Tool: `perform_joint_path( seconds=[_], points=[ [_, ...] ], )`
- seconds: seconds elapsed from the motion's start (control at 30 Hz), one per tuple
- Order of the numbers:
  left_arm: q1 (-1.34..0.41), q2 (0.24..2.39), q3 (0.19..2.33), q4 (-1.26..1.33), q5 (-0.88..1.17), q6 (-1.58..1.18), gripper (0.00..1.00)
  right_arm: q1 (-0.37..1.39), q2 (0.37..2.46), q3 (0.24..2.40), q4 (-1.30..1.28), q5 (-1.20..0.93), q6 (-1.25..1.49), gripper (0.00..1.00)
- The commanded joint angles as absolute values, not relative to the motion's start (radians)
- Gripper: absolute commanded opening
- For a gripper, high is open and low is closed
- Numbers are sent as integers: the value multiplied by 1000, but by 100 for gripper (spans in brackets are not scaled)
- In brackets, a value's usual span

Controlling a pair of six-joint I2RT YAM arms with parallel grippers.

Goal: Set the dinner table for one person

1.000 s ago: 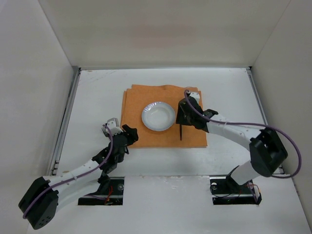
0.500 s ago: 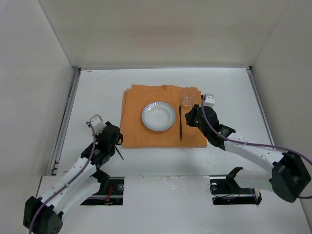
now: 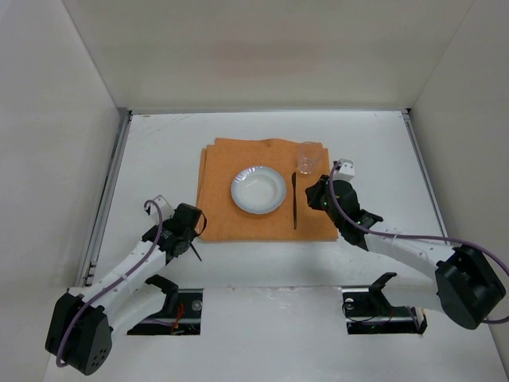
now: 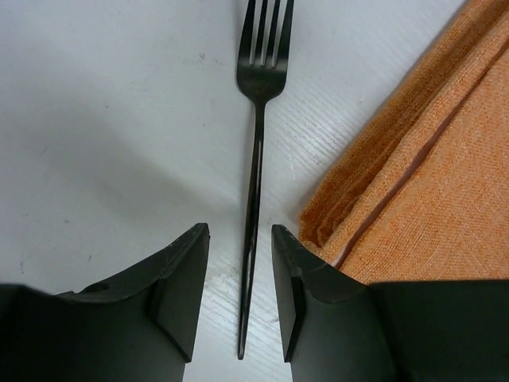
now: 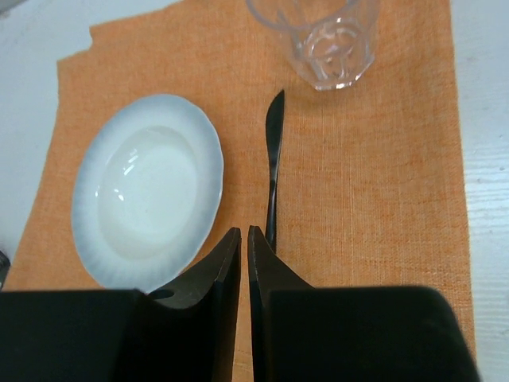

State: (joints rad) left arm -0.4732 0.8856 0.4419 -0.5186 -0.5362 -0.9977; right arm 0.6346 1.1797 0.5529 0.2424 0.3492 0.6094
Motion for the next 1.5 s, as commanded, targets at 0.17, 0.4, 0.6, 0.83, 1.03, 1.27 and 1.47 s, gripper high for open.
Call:
perform_joint_path(
  seconds=[0.17, 0.4, 0.6, 0.83, 1.03, 1.27, 1.47],
  points=[
    [-461, 966, 436, -422, -479, -965, 33, 651, 1210, 588, 324, 299, 624, 15],
    [-438, 999, 423, -393, -482, -950, 28, 651, 1209, 583, 330, 298, 624, 16],
    [-390, 1023, 399, -374, -459, -942, 26, 650, 1216, 581, 330, 298, 624, 17],
    [-372, 1069, 396, -339, -434, -911, 16, 648, 1213, 577, 330, 298, 624, 17],
    [-355, 944, 431, -428, -451, -879, 5, 634, 1204, 569, 330, 298, 626, 21],
    [-387, 819, 577, -468, -574, -744, 4, 630, 1212, 566, 336, 298, 632, 30],
    [-566, 1105, 787, -319, -569, -528, 4, 627, 1218, 566, 336, 298, 634, 30]
  ],
)
